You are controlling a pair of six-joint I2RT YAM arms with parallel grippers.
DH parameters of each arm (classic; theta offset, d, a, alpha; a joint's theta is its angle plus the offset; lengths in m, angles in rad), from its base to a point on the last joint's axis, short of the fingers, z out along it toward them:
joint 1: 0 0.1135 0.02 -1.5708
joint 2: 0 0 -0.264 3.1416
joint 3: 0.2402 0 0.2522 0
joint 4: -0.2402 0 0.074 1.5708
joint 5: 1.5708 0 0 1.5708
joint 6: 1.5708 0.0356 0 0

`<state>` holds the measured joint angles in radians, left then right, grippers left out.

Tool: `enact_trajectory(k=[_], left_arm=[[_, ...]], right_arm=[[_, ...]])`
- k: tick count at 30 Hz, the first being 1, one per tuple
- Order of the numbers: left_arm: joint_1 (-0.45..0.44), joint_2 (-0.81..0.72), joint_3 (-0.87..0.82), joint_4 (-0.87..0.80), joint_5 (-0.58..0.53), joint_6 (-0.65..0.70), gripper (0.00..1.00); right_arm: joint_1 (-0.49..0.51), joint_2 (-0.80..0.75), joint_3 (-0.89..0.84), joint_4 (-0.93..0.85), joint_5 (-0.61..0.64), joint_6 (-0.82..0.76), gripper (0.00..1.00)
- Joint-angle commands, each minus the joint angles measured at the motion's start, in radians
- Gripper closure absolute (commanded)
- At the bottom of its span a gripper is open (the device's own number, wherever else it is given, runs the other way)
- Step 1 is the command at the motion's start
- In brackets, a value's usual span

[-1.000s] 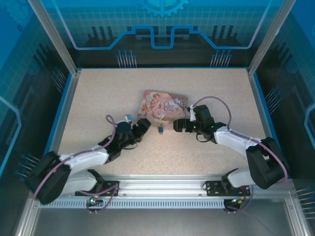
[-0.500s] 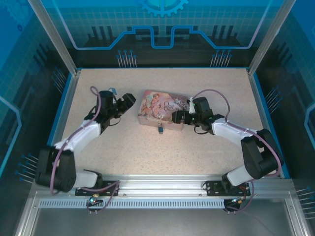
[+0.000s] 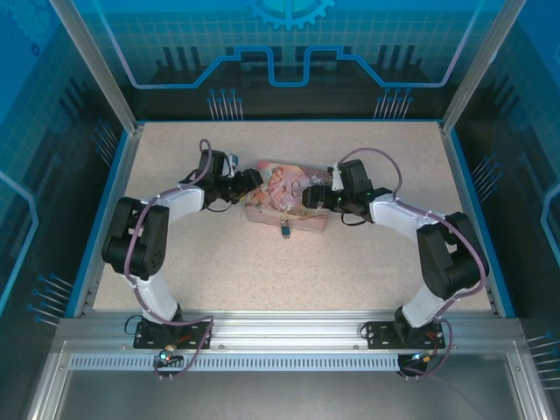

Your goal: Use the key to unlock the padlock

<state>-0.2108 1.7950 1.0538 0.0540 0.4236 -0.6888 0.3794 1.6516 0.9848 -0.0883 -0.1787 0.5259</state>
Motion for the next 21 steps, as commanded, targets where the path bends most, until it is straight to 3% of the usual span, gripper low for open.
enact_trajectory(k=[1,7,12,21], left_arm=[[-0.031,-0.021,0.004,-0.008,0.084,0.006,0.34],[-0.065,-0.130,-0.105,0.044,0.036,-0.051,0.35],[-0.088,-0.202,-0.156,0.052,-0.014,-0.073,0.32],[-0.052,-0.374,-0.156,-0.077,-0.150,0.011,0.28]], right_arm=[[-0.030,0.034,0.048,-0.014,-0.087,-0.041,0.00],[-0.053,0.113,0.136,-0.020,-0.160,-0.087,0.00],[-0.088,0.146,0.184,-0.026,-0.111,-0.107,0.00],[-0.205,-0.083,0.071,-0.046,0.032,-0.145,0.00]])
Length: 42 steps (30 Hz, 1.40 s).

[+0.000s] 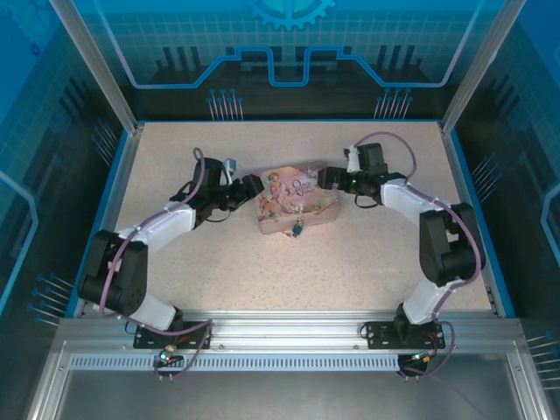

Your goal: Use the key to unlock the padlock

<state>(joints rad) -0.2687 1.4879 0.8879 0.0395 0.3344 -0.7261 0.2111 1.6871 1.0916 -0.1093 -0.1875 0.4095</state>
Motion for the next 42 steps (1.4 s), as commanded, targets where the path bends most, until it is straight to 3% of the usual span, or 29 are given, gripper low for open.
enact_trajectory(k=[1,4,8,13,19,24,32,42], left_arm=[[0.006,-0.092,0.013,-0.070,-0.070,0.064,0.29],[0.002,-0.129,0.032,-0.066,-0.055,0.082,0.30],[-0.029,-0.087,0.111,-0.066,0.012,0.095,0.31],[-0.087,0.035,0.202,-0.016,0.063,0.094,0.32],[-0.138,0.178,0.290,0.042,0.092,0.084,0.34],[-0.147,0.241,0.297,0.084,0.091,0.065,0.34],[-0.145,0.300,0.306,0.098,0.098,0.064,0.34],[-0.143,0.314,0.306,0.111,0.104,0.056,0.34]], right_arm=[[-0.039,-0.161,-0.060,-0.040,0.044,-0.028,0.00],[-0.017,-0.280,-0.171,-0.047,0.003,0.015,0.08],[0.062,-0.422,-0.389,0.095,-0.055,0.173,0.25],[0.254,-0.520,-0.599,0.304,0.084,0.404,0.34],[0.409,-0.411,-0.712,0.572,0.233,0.582,0.50],[0.500,-0.279,-0.699,0.716,0.339,0.609,0.57],[0.536,-0.081,-0.660,0.868,0.343,0.654,0.62],[0.542,-0.017,-0.629,0.863,0.365,0.640,0.66]])
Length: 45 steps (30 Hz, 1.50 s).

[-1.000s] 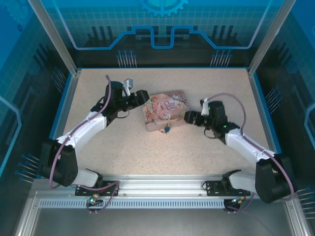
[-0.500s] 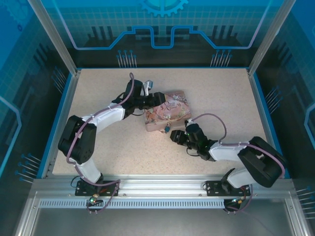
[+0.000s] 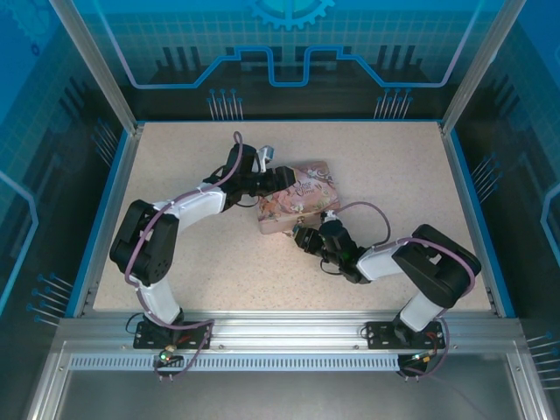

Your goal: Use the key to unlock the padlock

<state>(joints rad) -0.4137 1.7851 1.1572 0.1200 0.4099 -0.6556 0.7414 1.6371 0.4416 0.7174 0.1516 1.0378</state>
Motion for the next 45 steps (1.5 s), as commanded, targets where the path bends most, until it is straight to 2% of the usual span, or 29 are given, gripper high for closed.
enact_trajectory(k=[1,17,28,35,45], left_arm=[[0.001,0.018,0.035,0.032,0.028,-0.015,0.35],[0.011,0.029,0.030,0.028,0.026,-0.019,0.35],[0.012,0.034,0.027,0.033,0.022,-0.023,0.35],[0.015,0.035,0.006,0.024,-0.022,-0.021,0.35],[0.015,0.019,-0.098,0.072,-0.037,-0.051,0.37]], right_arm=[[0.013,0.040,0.025,0.040,0.023,0.014,0.66],[-0.012,0.132,0.041,0.116,-0.020,0.049,0.71],[-0.016,0.131,0.041,0.095,-0.016,0.074,0.89],[-0.013,0.067,0.039,-0.103,0.051,0.180,0.91],[-0.037,0.039,0.037,-0.166,0.084,0.275,0.92]])
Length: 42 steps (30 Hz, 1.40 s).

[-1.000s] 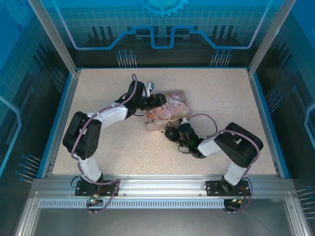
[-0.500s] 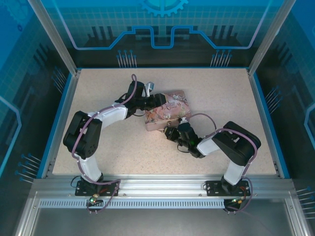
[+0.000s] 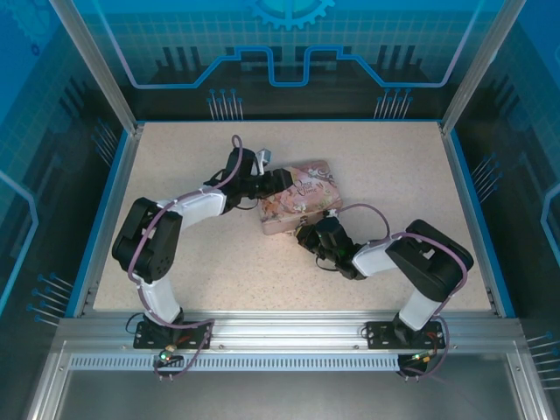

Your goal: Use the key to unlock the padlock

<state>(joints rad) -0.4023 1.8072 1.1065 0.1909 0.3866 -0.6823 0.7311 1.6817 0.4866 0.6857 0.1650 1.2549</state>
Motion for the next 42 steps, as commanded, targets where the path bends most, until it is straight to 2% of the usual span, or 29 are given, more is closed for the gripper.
enact_trajectory(k=[1,14,22,27,32,42], left_arm=[[0.003,-0.006,-0.056,0.005,-0.015,-0.027,0.37],[0.002,0.007,-0.125,0.033,-0.019,-0.041,0.37],[0.000,0.017,-0.151,0.044,-0.025,-0.042,0.38],[0.002,0.024,-0.167,0.042,-0.034,-0.036,0.38],[0.000,0.020,-0.178,0.047,-0.035,-0.038,0.38],[0.003,-0.001,-0.188,0.051,-0.049,-0.043,0.38]], right_arm=[[-0.028,-0.012,-0.011,-0.139,0.075,0.058,0.91],[-0.147,-0.083,0.011,-0.225,0.074,0.005,0.90],[-0.219,-0.093,0.086,-0.378,0.037,-0.084,0.89],[-0.240,-0.101,0.085,-0.343,0.002,-0.164,0.88],[-0.279,-0.106,0.091,-0.290,-0.119,-0.304,0.85],[-0.322,-0.104,0.017,-0.205,-0.213,-0.381,0.79]])
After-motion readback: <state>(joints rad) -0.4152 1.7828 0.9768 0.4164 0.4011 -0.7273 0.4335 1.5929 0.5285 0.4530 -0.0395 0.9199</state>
